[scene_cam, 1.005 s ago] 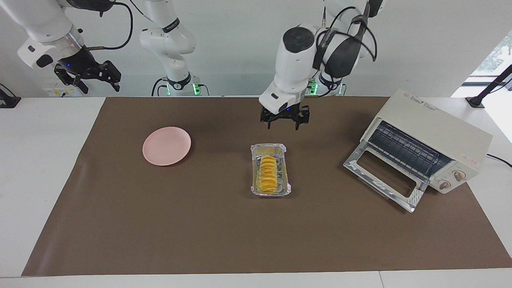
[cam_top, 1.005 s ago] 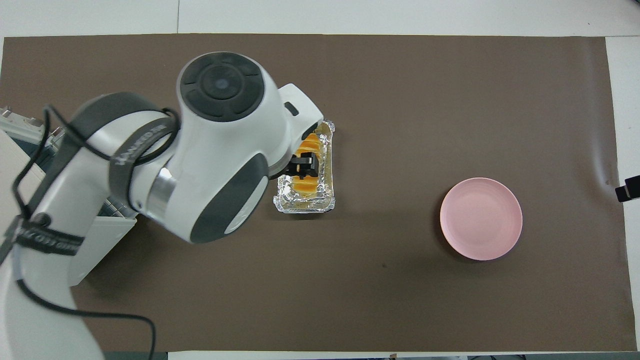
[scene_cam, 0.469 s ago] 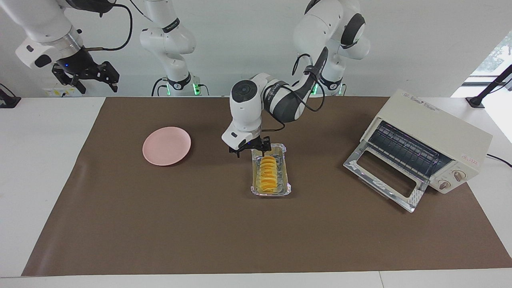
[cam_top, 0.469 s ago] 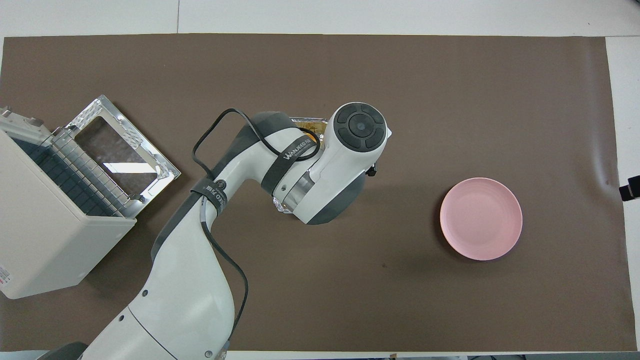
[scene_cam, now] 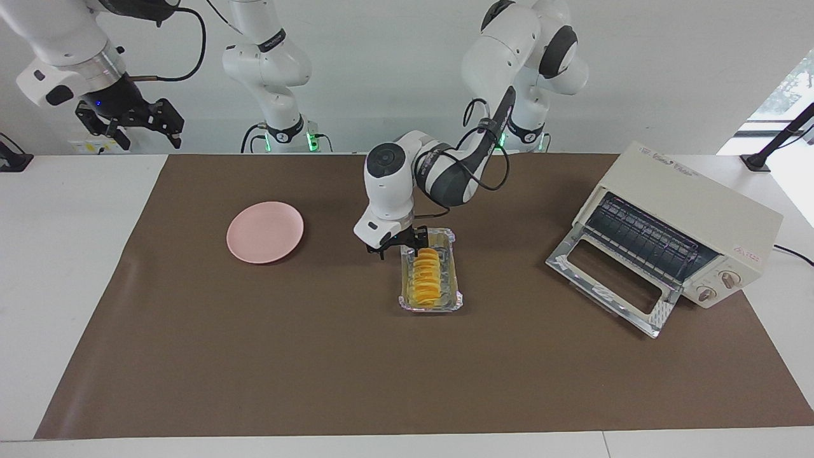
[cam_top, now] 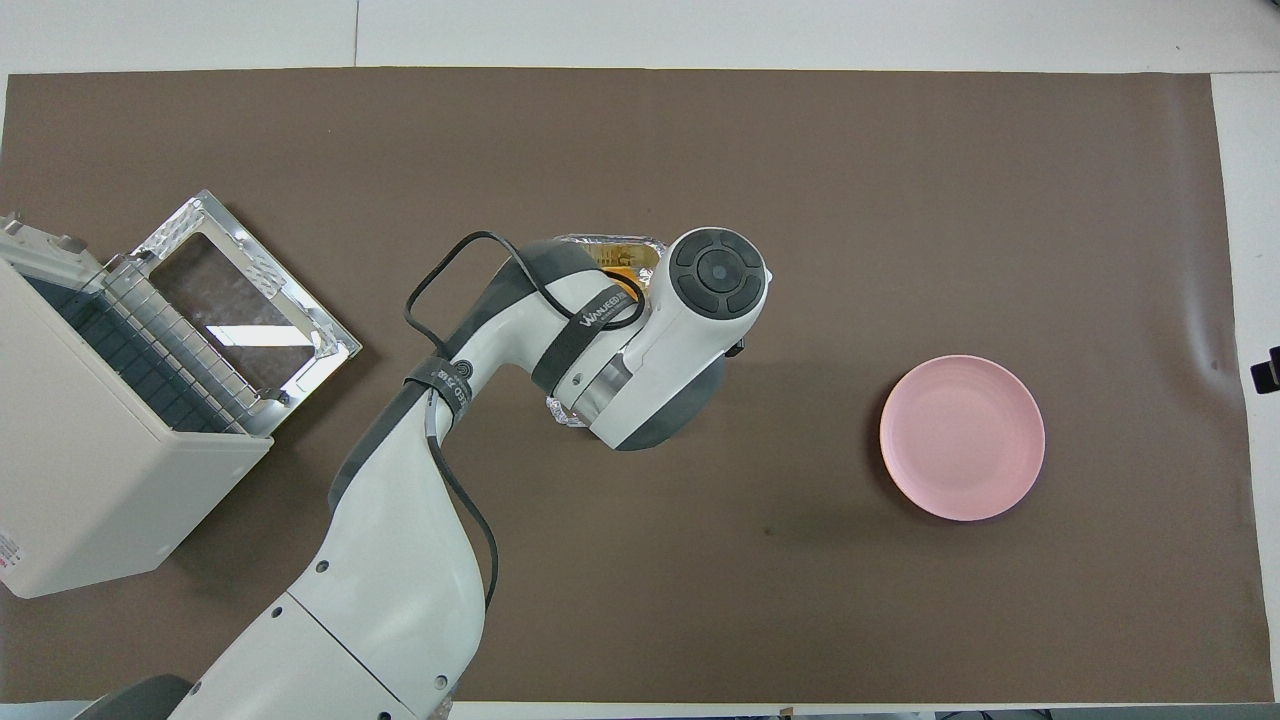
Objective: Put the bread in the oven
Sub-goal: 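Lift the foil tray with the left gripper and carry it to the oven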
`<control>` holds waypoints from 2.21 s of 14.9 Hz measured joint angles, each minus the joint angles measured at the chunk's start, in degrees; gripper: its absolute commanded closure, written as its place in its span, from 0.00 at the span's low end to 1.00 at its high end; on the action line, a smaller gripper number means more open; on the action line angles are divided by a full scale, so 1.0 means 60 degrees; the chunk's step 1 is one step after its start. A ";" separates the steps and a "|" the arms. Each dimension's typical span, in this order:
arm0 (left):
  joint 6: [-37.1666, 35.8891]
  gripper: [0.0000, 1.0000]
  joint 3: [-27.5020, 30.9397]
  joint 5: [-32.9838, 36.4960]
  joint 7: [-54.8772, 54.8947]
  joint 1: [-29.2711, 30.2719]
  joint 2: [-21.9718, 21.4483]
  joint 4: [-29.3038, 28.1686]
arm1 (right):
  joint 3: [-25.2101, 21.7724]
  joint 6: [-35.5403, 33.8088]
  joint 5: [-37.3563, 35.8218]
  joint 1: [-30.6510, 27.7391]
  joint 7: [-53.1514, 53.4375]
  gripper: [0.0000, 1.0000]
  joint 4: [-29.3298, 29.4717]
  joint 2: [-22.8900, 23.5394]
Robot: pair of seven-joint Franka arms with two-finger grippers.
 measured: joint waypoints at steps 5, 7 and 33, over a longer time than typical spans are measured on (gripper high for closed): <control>0.0271 0.98 0.0037 0.0011 -0.0098 -0.0001 0.0023 -0.0465 | 0.0003 0.0009 0.0000 0.0000 0.0000 0.00 0.0000 0.0000; 0.0288 1.00 0.0039 0.0016 -0.0197 -0.0002 0.0022 -0.0489 | 0.0007 0.0009 0.0000 0.0000 0.0000 0.00 0.0000 0.0000; -0.2246 1.00 0.2836 -0.0299 -0.0294 0.3184 -0.1322 0.0311 | 0.0062 0.0008 0.0000 0.0004 0.0000 0.00 0.0000 0.0000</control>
